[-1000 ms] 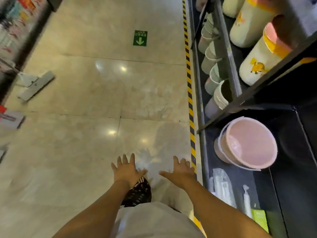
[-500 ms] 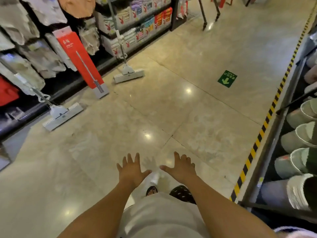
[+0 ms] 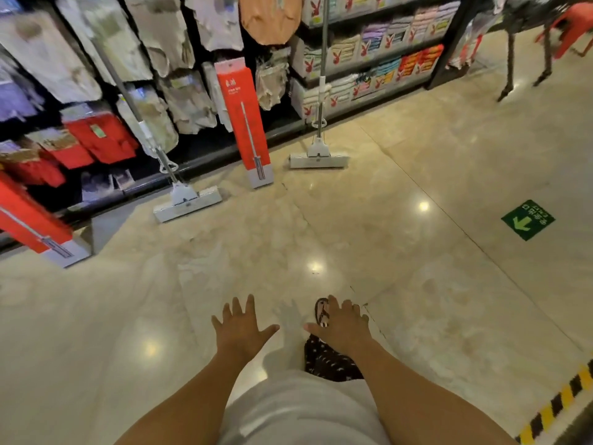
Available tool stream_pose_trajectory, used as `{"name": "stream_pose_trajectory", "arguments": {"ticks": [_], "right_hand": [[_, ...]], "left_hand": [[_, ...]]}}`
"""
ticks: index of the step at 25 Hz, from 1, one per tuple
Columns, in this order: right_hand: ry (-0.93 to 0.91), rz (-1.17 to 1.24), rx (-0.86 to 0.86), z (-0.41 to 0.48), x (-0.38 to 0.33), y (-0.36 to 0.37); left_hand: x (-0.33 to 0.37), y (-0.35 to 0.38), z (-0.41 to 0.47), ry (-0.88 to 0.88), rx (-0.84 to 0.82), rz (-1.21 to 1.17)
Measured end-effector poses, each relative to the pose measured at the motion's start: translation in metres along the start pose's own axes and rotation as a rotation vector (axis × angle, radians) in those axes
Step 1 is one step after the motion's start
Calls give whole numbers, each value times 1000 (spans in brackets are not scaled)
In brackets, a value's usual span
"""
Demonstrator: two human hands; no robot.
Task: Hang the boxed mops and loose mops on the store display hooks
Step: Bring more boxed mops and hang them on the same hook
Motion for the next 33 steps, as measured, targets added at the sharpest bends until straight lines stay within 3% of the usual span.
{"name": "stream_pose_trajectory", "arguments": {"ticks": [9,15,25,33], "right_hand": [[-92,-110,-73,162,-21,-163],[-149,-169,-71,247,-36,-231],[-185,-198,-138,363,-109,-276],[-152,-117,-9,505,-219,-416]], "left_hand": [[70,-130,135,-131,-7,-81],[98,-179,202,-175,-2,-91],[61,-235,321,-270,-32,-164],[13,-401,501,-234,107,-206]]}}
Point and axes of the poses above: each hand's wrist, its own z-axis towards the middle knuckle, its own y-axis out of the palm, x = y × z, the point moved 6 cm from there along z, towards the middle knuckle, and after that the axes turned 11 degrees about z, right-handed, at the moved point
